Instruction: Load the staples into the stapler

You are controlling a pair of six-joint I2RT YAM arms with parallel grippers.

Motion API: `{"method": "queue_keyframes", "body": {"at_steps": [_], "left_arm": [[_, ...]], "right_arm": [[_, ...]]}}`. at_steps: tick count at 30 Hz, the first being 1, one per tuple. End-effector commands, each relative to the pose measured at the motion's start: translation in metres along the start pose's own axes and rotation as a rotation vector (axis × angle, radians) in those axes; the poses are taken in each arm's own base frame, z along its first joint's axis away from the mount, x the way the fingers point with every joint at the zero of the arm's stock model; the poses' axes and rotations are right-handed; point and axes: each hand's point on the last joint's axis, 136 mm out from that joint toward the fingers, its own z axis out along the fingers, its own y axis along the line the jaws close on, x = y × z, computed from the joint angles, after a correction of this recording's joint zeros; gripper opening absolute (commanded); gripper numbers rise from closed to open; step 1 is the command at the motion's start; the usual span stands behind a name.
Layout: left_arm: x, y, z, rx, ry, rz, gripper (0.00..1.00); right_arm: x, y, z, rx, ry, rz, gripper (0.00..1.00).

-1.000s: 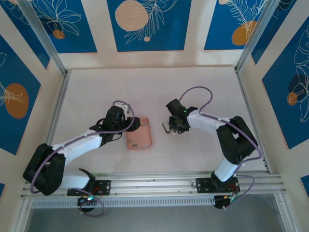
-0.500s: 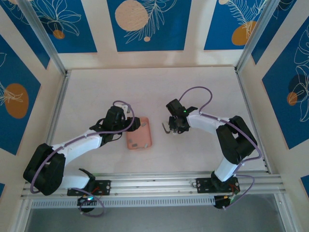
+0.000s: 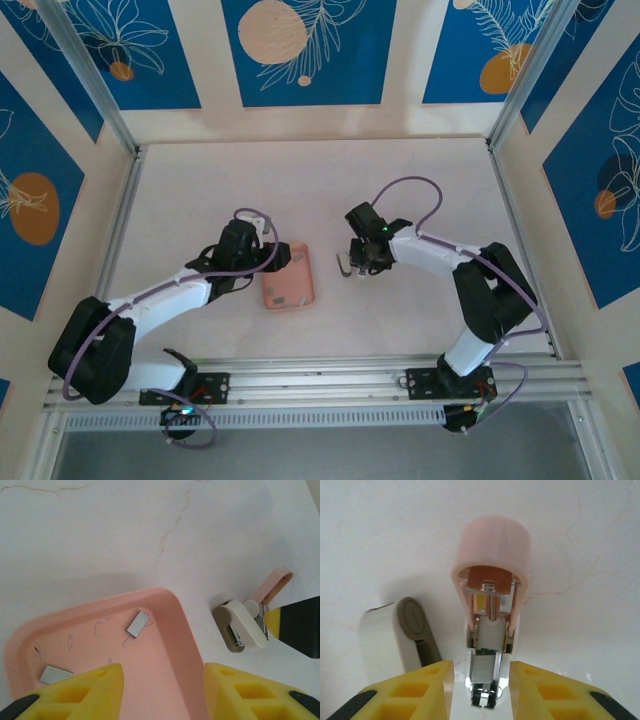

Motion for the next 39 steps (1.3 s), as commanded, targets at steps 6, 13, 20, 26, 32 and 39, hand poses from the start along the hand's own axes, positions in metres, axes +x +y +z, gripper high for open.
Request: {"method": "queue_keyframes", "body": {"at_steps": [6, 13, 20, 26, 32, 39], "left_arm": [[-0.009, -0.012, -0.002, 0.037, -0.014, 0.008, 0.45], [-0.01, -0.017, 0.003, 0.063, -0.01, -0.009, 0.45], [-0.01, -0.018, 0.003, 0.062, 0.0, -0.005, 0.45], [-0.008, -0.014, 0.002, 0.048, 0.002, -0.006, 0.45], [-0.006, -0.013, 0.001, 0.043, 0.001, -0.008, 0.45], [-0.005, -0.012, 0.003, 0.045, 0.005, -0.011, 0.45]], "right_arm": [[-0.026, -0.012, -0.053, -0.153, -0.074, 0.098, 0.36], [-0.01, -0.02, -0.05, -0.168, 0.019, 0.123, 0.36], [0.001, -0.009, -0.022, -0.15, 0.121, 0.113, 0.4], [0.008, -0.005, -0.002, -0.113, 0.178, 0.093, 0.38], [0.016, -0.009, 0.01, -0.081, 0.215, 0.093, 0.33], [0.018, -0.014, 0.009, -0.045, 0.221, 0.088, 0.23]]}}
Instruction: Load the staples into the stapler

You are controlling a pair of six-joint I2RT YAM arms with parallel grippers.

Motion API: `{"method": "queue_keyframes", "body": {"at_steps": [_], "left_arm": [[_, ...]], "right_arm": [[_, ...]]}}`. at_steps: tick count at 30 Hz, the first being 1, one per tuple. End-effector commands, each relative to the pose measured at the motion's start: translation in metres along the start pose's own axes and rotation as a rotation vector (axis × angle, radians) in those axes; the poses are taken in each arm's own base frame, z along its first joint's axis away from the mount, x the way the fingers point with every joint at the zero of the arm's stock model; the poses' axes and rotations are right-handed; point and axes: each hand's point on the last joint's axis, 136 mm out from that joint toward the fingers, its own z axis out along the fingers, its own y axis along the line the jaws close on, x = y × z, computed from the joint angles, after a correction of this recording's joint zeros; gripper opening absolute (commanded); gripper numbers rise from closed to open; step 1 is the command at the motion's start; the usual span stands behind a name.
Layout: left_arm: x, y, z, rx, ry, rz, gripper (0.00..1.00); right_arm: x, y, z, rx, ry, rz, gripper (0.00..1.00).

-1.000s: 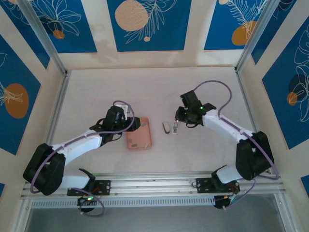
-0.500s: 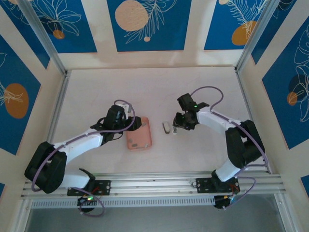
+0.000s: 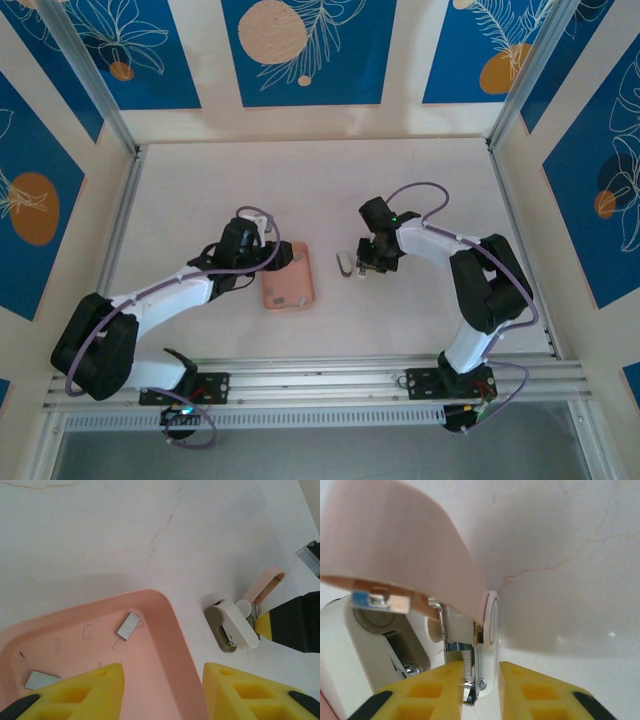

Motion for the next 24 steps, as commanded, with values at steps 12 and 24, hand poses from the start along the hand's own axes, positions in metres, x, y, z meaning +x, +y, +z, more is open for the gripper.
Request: {"method": "queue_keyframes", "body": {"at_steps": [12, 24], "left_arm": [[-0.004, -0.005, -0.003, 0.016, -0.017, -0.007, 0.45], [-0.003, -0.003, -0.006, 0.008, -0.025, -0.006, 0.45]], "right_arm": [[-0.005, 0.008, -0.036, 0.014, -0.045, -0.046, 0.28], [-0.008, 0.018, -0.01, 0.018, 0.017, -0.065, 0.42]]}}
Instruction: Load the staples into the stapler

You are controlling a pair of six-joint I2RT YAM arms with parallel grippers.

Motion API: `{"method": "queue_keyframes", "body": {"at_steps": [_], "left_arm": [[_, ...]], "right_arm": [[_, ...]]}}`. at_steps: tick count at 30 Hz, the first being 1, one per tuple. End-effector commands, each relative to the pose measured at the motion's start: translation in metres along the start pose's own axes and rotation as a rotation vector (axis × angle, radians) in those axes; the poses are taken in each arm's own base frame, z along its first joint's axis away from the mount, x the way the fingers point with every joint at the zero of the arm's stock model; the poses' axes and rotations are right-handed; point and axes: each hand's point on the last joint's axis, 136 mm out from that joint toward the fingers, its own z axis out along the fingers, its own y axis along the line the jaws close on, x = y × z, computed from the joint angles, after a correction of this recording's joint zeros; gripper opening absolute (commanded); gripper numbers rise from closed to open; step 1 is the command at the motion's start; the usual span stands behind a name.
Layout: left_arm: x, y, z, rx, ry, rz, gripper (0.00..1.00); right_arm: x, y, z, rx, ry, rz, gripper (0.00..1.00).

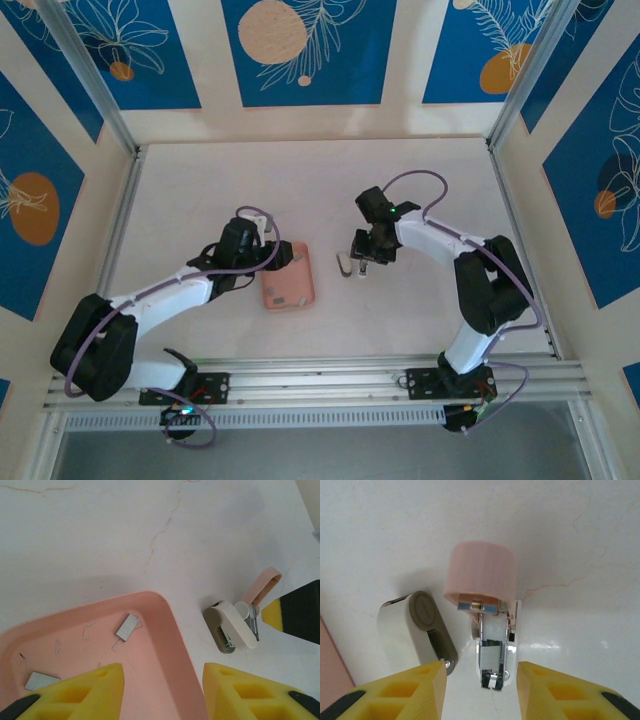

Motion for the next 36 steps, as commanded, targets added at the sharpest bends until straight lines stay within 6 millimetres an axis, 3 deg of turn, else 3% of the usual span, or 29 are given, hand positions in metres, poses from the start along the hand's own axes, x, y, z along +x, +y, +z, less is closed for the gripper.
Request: {"method": "queue_keyframes", "body": {"at_steps": [1, 8, 15, 20, 27, 36], "left_arm": [[0.0, -0.001, -0.004, 0.003, -0.013, -0.008, 0.45], [-0.001, -0.001, -0.005, 0.0, -0.018, -0.008, 0.45], [-0.001, -0.002, -0.005, 0.003, -0.016, -0.009, 0.45], [0.0, -0.002, -0.005, 0.006, -0.014, -0.012, 0.45], [0.0, -0.003, -0.004, 0.013, -0.013, -0.012, 0.45], [-0.001, -0.004, -0.002, 0.017, -0.013, -0.012, 0.45]], "right_arm": [[0.007, 0.001, 0.011, 0.017, 0.05, -0.016, 0.42], [0.012, -0.003, 0.023, 0.041, 0.083, -0.019, 0.3], [0.02, -0.007, 0.011, 0.07, 0.078, -0.052, 0.2], [0.033, -0.013, -0.001, 0.071, 0.081, -0.055, 0.21], [0.041, -0.015, -0.018, 0.051, 0.066, -0.064, 0.3], [0.044, -0.009, -0.018, 0.035, 0.098, -0.079, 0.29]]}}
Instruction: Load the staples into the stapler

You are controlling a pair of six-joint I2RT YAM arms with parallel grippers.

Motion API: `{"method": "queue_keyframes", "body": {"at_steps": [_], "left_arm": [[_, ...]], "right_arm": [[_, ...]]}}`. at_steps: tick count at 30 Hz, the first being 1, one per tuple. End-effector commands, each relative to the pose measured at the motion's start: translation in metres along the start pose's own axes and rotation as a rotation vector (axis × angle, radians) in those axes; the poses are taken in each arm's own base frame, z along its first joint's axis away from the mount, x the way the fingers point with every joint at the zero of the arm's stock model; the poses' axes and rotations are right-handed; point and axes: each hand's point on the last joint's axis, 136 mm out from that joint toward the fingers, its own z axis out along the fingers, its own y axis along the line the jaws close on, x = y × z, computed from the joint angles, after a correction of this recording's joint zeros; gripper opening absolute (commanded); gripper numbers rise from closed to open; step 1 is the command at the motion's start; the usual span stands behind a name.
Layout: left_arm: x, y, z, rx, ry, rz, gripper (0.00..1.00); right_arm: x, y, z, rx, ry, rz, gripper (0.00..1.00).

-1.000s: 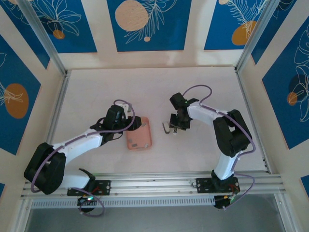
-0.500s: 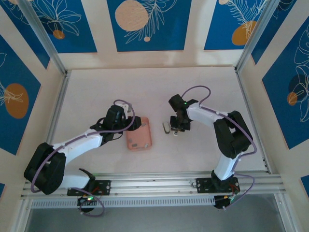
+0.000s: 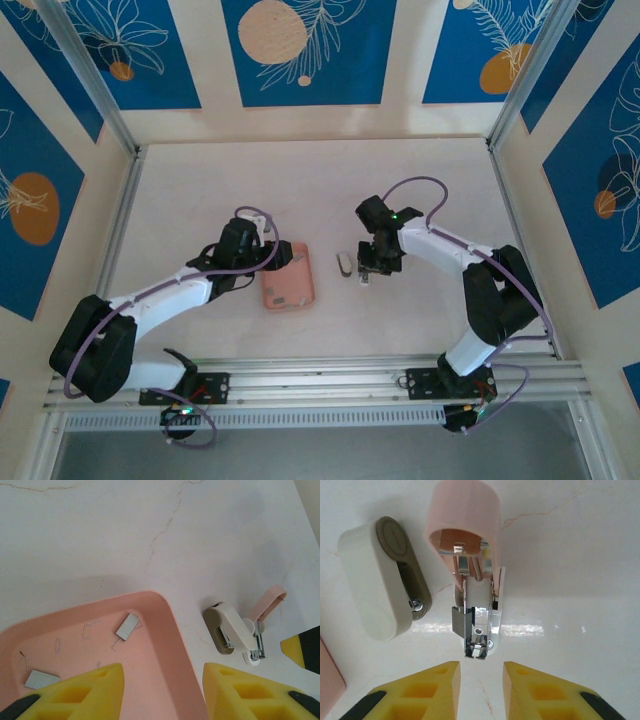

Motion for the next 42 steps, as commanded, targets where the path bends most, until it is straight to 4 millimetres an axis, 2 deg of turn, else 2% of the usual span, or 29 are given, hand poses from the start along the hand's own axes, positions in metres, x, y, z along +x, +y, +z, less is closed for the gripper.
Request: {"method": "queue_keyframes", "body": {"at_steps": [1, 5, 8, 14, 23, 31, 36, 42], "left_arm": [[-0.001, -0.004, -0.001, 0.018, -0.009, 0.001, 0.45], [-0.001, -0.004, -0.001, 0.018, -0.01, 0.002, 0.45], [-0.001, -0.004, 0.0, 0.018, -0.01, 0.002, 0.45], [0.001, -0.003, 0.0, 0.015, -0.006, 0.0, 0.45], [0.004, 0.001, 0.0, 0.006, -0.003, -0.003, 0.45], [0.009, 0.004, 0.001, 0.003, 0.004, -0.011, 0.45], [0.012, 0.006, 0.002, 0.0, 0.008, -0.015, 0.45], [0.012, 0.006, 0.002, -0.001, 0.009, -0.017, 0.45]], "right_arm": [[0.007, 0.006, -0.001, -0.015, 0.041, -0.025, 0.29], [0.004, 0.015, 0.001, -0.006, 0.044, -0.059, 0.3], [0.003, 0.014, 0.005, 0.028, 0.062, -0.06, 0.33], [0.0, 0.018, 0.016, 0.033, 0.081, -0.057, 0.33], [0.001, 0.01, 0.032, 0.109, 0.12, -0.061, 0.34], [-0.002, 0.01, 0.035, 0.124, 0.112, -0.072, 0.24], [-0.002, 0.011, 0.038, 0.124, 0.118, -0.076, 0.27], [-0.007, 0.013, 0.028, 0.114, 0.082, -0.081, 0.21]]}}
